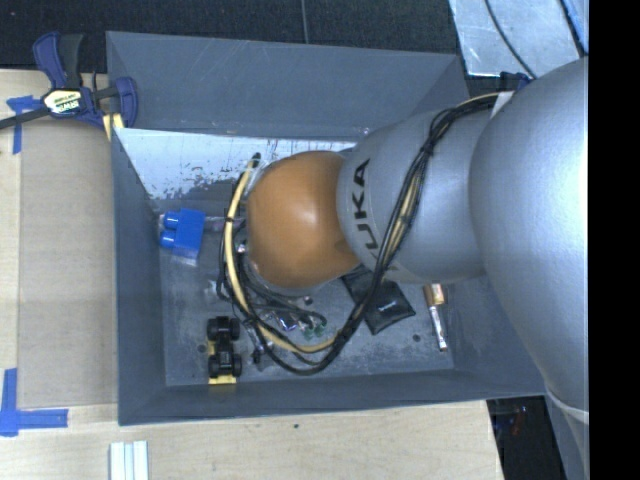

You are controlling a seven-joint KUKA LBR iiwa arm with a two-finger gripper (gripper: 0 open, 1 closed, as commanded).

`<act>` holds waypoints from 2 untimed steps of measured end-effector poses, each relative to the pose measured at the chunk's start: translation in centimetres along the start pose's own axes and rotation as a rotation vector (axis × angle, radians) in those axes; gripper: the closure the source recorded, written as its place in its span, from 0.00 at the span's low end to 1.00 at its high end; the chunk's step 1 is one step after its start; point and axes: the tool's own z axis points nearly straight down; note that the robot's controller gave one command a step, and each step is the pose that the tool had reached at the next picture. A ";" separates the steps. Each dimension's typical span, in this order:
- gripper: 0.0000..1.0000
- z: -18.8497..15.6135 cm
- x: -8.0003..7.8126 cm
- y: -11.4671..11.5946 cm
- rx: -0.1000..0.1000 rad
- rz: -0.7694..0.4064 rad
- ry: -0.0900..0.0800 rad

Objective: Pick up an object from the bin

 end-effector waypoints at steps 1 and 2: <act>0.00 -0.5 -0.4 2.2 0.000 -0.195 -0.004; 0.00 3.8 0.2 3.6 0.000 -0.461 -0.005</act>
Offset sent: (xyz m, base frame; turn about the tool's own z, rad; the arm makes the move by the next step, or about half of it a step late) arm -0.0163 0.0312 -0.0373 -0.4617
